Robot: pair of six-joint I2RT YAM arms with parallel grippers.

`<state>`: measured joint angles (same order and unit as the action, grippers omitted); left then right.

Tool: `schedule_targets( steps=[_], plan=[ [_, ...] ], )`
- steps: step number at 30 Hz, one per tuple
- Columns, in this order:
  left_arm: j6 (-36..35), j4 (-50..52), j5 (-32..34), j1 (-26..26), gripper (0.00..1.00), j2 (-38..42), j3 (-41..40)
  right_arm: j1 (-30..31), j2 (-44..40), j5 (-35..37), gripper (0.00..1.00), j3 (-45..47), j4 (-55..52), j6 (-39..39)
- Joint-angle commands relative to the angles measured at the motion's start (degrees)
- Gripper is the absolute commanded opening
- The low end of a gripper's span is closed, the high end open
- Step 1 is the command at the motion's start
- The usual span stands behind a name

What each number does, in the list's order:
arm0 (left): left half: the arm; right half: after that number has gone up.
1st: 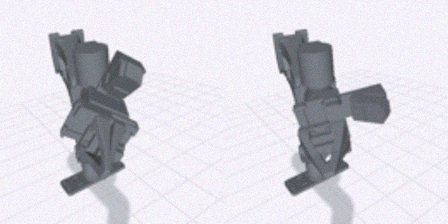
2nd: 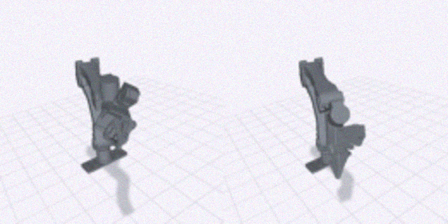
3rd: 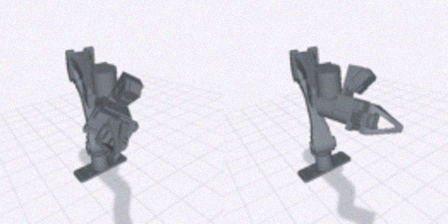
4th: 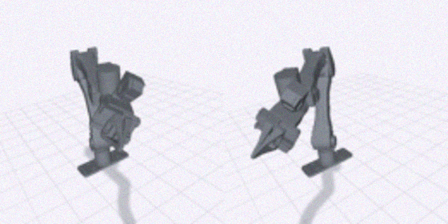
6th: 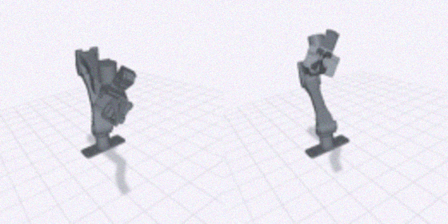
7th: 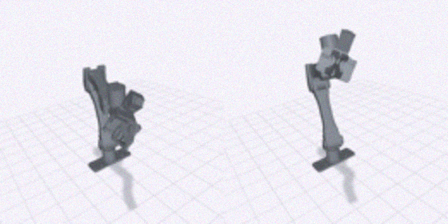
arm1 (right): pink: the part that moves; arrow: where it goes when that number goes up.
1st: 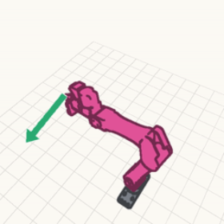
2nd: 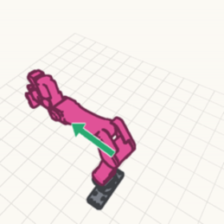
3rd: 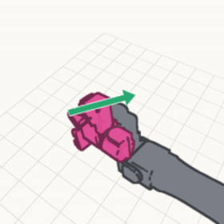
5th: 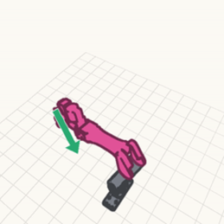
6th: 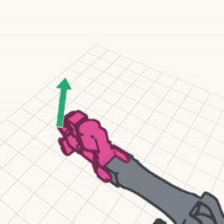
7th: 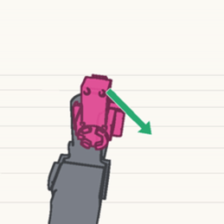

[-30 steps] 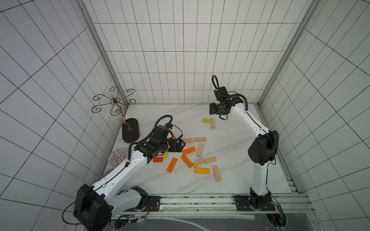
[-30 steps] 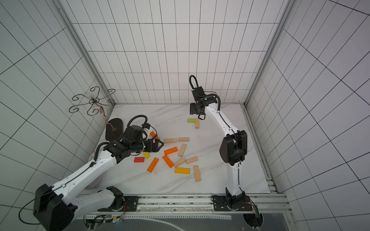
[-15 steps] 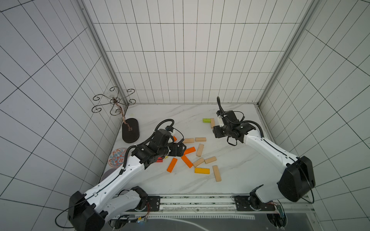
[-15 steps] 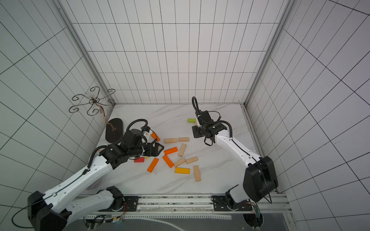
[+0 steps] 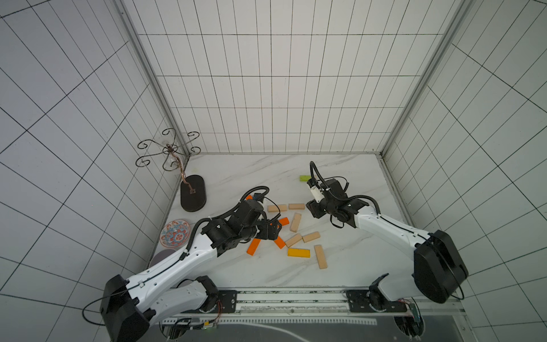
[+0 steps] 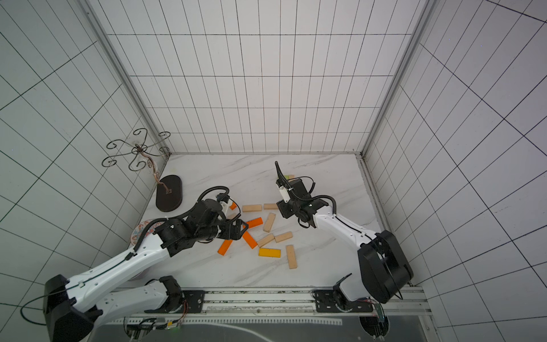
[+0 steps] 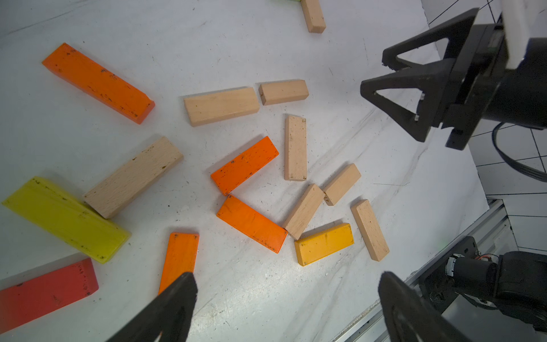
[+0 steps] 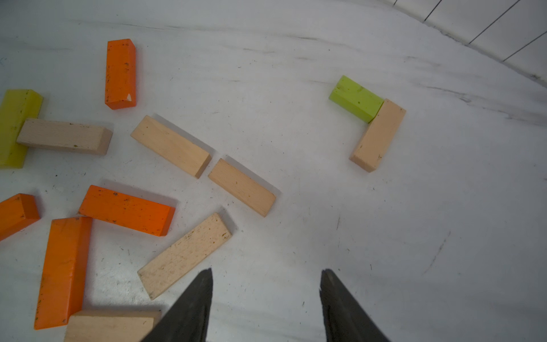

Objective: Assemble a giraffe with building blocks
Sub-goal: Pick up the building block from the center of the board.

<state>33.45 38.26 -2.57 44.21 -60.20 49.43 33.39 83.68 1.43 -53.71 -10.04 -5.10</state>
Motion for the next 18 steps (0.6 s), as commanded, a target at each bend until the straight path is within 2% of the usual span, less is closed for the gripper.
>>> schedule_targets(
  steps=[1, 10, 18],
  plan=[
    [1.27, -1.35, 1.6, 0.27, 0.96, -0.09, -0.21, 0.54, 3.61, -2.49, 0.6, 1.17, 5.2, -6.31],
    [0.48, -1.17, 1.88, 0.22, 0.96, 0.18, -0.84, 0.57, 13.29, -5.21, 0.65, -5.42, 2.31, -11.24],
    [0.08, -1.52, 2.56, -0.04, 0.96, 0.78, -1.48, 0.45, 19.97, -3.83, 0.68, -11.23, -0.57, -15.02]
  ],
)
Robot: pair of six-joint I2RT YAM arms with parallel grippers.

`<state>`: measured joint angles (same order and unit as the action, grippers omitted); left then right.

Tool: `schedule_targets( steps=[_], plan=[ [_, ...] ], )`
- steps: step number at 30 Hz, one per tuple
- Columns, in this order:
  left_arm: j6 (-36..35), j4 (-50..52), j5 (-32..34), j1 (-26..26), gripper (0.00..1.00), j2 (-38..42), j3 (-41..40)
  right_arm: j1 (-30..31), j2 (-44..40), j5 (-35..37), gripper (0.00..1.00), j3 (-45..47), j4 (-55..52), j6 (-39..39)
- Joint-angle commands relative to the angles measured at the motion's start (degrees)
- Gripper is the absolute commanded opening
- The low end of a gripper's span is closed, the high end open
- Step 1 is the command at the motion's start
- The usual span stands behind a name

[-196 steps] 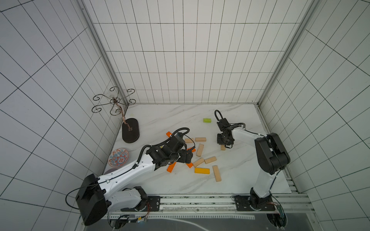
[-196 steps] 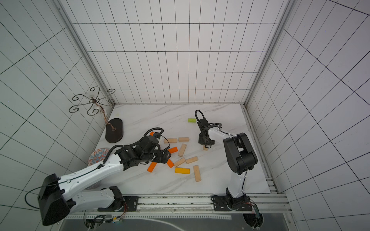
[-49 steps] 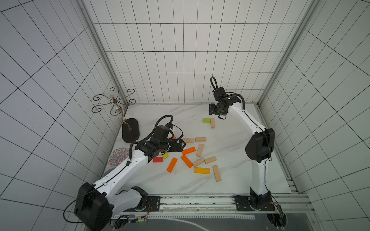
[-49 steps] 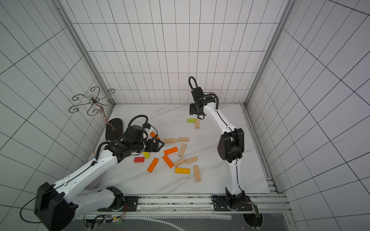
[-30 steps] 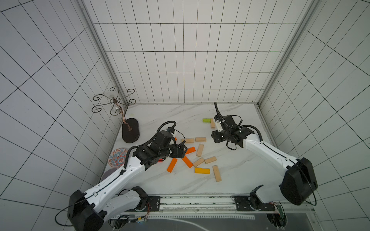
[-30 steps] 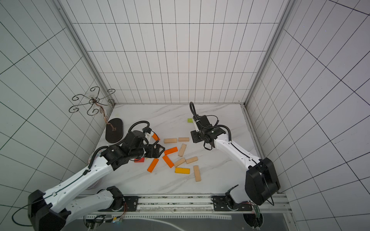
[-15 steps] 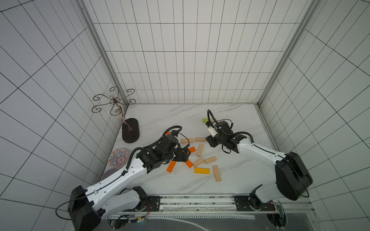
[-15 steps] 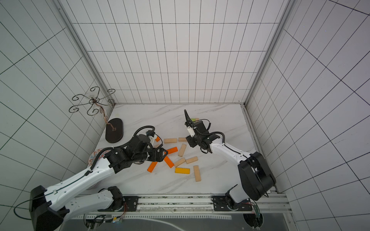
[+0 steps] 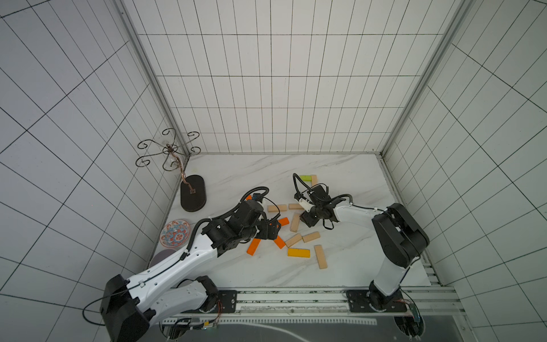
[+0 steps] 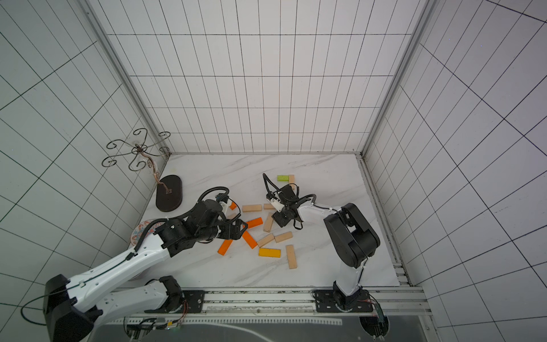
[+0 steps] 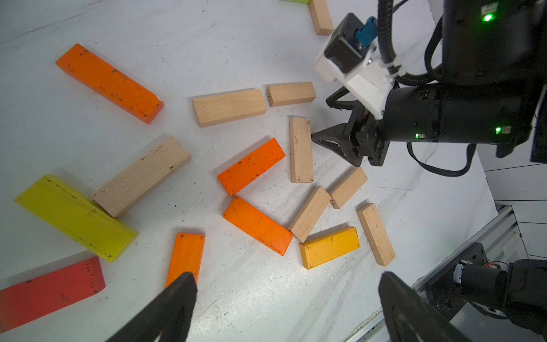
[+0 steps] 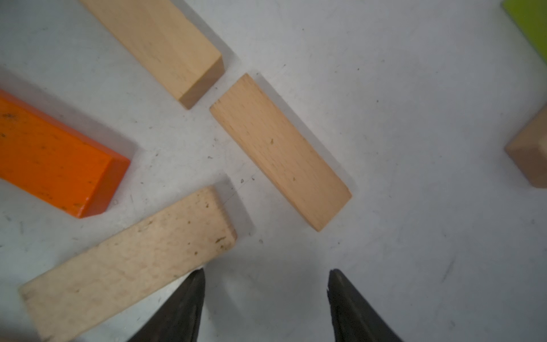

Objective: Assemble a giraffe with building blocks
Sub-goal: Pick up the building block from the center of the board.

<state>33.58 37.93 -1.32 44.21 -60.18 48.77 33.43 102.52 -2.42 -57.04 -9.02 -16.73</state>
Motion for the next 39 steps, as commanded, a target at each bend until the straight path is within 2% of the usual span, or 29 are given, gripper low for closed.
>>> schedule_targets(
  steps=[1, 23, 27, 34, 39],
  plan=[
    [-0.02, -1.27, 1.32, -0.13, 0.96, 0.9, -0.88, 0.41, 1.54, 0.07, 0.68, -8.5, -1.98, -3.56],
    [-1.33, -1.38, 1.67, -1.86, 0.96, 3.58, -1.63, 0.06, 12.11, -0.19, 0.67, -22.77, -10.23, -7.0],
    [-1.55, -1.45, 1.38, -2.28, 0.96, 3.49, -1.56, 0.07, 12.27, 0.26, 0.57, -23.29, -12.6, -5.24],
    [-2.03, -2.53, 0.53, -3.07, 0.96, 2.71, -1.57, -0.44, 8.85, 3.62, 0.29, -19.43, -14.93, 7.75],
    [-2.29, -3.98, -0.13, -3.47, 0.96, 1.62, -1.84, -2.32, 4.31, 8.4, 0.17, -13.75, -14.48, 18.93]
  ],
)
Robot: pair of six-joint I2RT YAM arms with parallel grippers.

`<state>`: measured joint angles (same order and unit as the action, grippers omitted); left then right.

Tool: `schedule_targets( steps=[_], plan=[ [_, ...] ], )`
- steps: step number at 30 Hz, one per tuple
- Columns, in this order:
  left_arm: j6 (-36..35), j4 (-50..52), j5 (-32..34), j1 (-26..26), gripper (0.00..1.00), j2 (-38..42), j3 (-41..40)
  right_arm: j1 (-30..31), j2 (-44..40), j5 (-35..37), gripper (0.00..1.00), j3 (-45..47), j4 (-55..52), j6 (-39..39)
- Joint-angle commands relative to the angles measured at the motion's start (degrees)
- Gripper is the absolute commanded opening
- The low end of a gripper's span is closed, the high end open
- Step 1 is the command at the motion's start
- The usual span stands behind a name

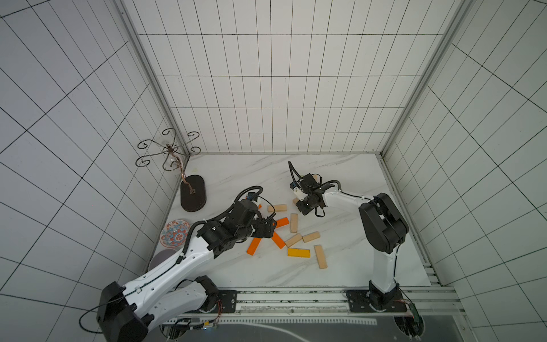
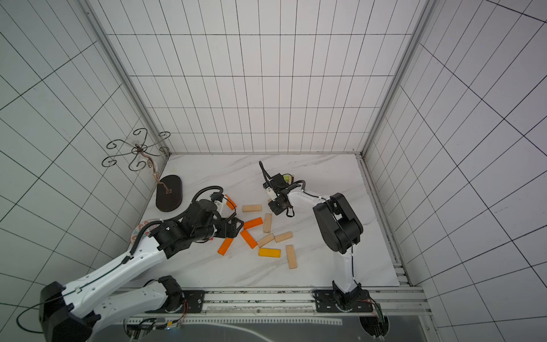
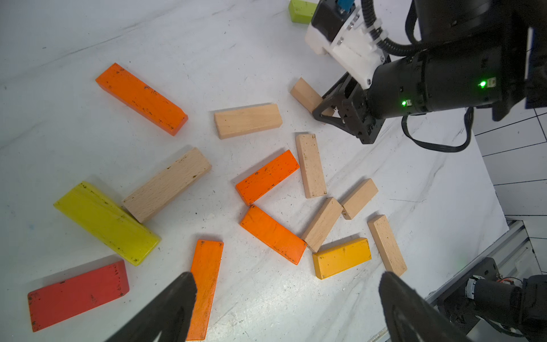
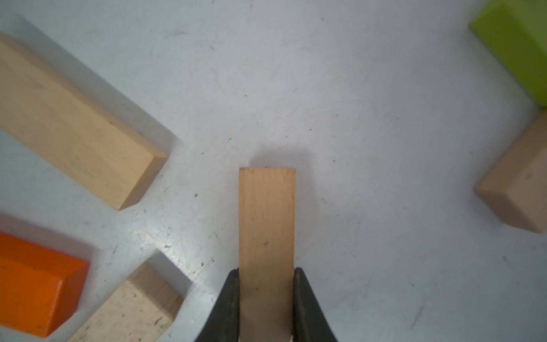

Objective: Assemble a giraffe with building blocks
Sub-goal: Pick up the building block from the center of the board, then assemble the building block at the center of the board.

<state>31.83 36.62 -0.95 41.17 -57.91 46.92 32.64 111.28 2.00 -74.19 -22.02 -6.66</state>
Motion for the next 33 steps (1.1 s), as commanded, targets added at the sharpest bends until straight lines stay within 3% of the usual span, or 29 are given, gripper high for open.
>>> schedule_targets(
  steps=[1, 8, 24, 28, 33],
  plan=[
    [-0.52, -3.14, -0.72, -0.39, 0.96, -0.95, 0.03, -2.08, -5.99, 4.67, 0.16, 5.06, -1.04, 11.97],
    [-1.13, -6.98, -2.57, -0.69, 0.96, -5.08, 1.11, -3.88, -12.96, 7.73, 0.14, 12.74, 0.65, 25.96],
    [-3.33, -8.58, -7.81, -5.04, 0.96, -13.61, 4.53, -6.45, -4.2, 4.77, 0.18, 9.52, 2.87, 29.16],
    [-3.87, -9.35, -8.93, -6.25, 0.96, -14.48, 4.43, -6.88, -3.1, 4.42, 0.22, 8.15, 2.51, 29.59],
    [-4.66, -9.68, -10.34, -7.55, 0.96, -15.09, 4.42, -6.81, -4.07, 3.65, 0.45, 8.28, 2.47, 29.86]
  ],
)
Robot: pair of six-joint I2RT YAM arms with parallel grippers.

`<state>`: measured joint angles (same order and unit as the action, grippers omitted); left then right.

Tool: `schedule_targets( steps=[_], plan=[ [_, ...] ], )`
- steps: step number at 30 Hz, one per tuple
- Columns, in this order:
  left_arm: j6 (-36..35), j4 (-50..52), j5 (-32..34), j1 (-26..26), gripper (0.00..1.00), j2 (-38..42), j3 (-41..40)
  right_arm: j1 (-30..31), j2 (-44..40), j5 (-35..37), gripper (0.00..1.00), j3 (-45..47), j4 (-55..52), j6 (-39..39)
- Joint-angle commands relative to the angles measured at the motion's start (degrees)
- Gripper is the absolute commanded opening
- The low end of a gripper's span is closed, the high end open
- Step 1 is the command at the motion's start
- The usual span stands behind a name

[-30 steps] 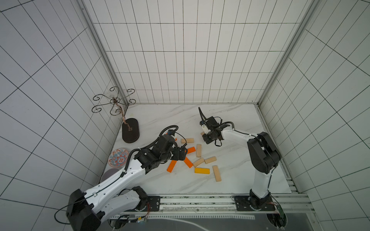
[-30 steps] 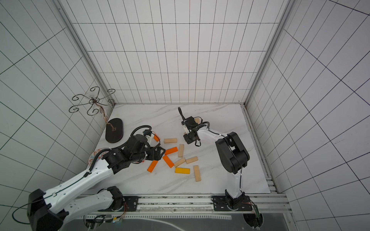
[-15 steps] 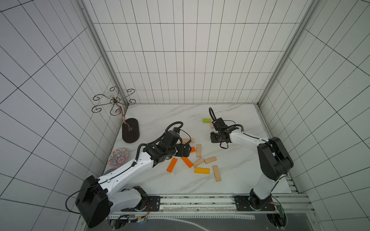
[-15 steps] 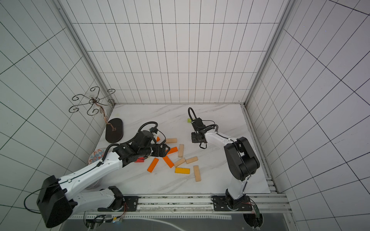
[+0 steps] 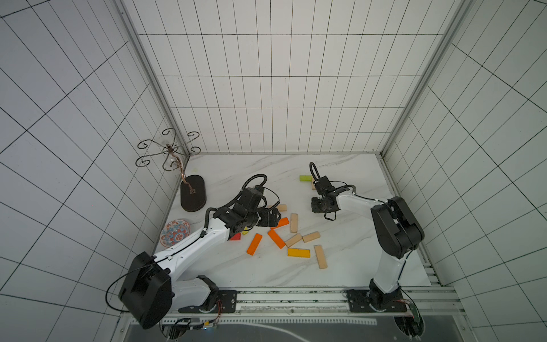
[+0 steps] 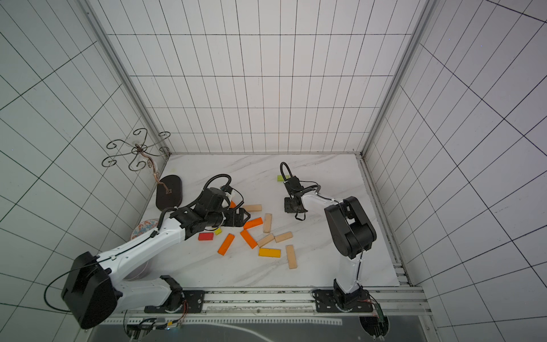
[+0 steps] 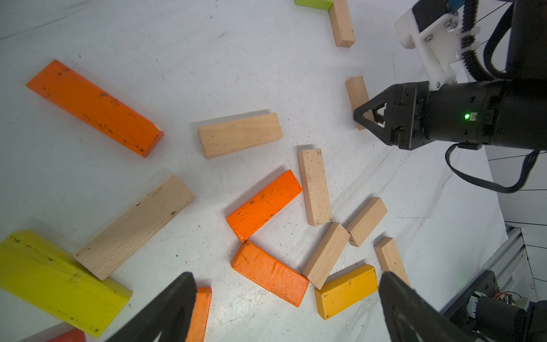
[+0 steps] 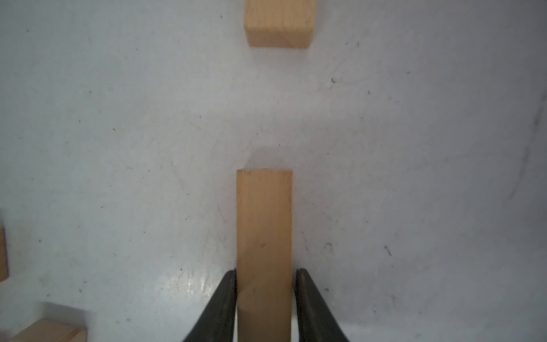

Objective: Assemble a giraffe with building blocks
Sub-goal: Assemble the building block at the center of the board.

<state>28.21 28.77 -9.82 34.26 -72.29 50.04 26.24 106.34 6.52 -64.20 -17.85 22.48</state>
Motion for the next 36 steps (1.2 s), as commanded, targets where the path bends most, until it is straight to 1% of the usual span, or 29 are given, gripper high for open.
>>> schedule_targets(
  steps=[1, 3, 5, 8, 12, 14, 24, 27, 29, 32, 36],
  plan=[
    [-1.16, -1.87, -1.72, -0.78, 0.96, -0.82, 1.31, -0.41, 0.35, -1.2, 0.48, -1.33, -1.47, 0.67],
    [-1.41, -2.18, -2.7, -1.08, 0.96, -1.08, 1.11, -0.42, -1.04, -1.9, 0.5, 0.03, -0.55, 0.63],
    [-1.57, -2.65, -3.84, -1.43, 0.96, -1.36, 0.97, -0.44, -2.0, -2.04, 0.49, 0.98, -0.28, 0.92],
    [-1.91, -2.85, -4.23, -1.77, 0.96, -1.57, 0.77, -0.43, -2.0, -1.95, 0.45, 1.44, -0.9, 1.16],
    [-2.35, -2.85, -4.53, -2.35, 0.96, -1.6, 0.52, -0.48, -0.89, -1.87, 0.36, 1.58, -1.45, 1.33],
    [-2.49, -2.94, -4.8, -2.72, 0.96, -1.45, 0.34, -0.51, -0.7, -1.79, 0.34, 1.56, -1.49, 1.51],
    [-3.23, -3.36, -5.85, -3.94, 0.96, -1.8, -0.03, -1.02, -0.41, -1.78, 0.37, 2.35, -2.8, 0.94],
    [-3.42, -3.55, -6.32, -4.34, 0.96, -2.11, -0.11, -1.22, -0.51, -1.69, 0.33, 2.74, -2.98, 0.68],
    [-3.5, -3.72, -6.55, -4.46, 0.96, -2.25, -0.23, -1.27, -0.31, -1.78, 0.27, 2.8, -3.07, 0.55],
    [-3.51, -3.89, -6.78, -4.67, 0.96, -2.38, -0.41, -1.44, -0.09, -1.91, 0.21, 2.57, -2.98, 0.43],
    [-3.43, -4.21, -6.94, -4.86, 0.96, -2.53, -0.64, -2.11, 0.3, -2.56, 0.19, 1.33, -2.29, 0.86]
  ],
)
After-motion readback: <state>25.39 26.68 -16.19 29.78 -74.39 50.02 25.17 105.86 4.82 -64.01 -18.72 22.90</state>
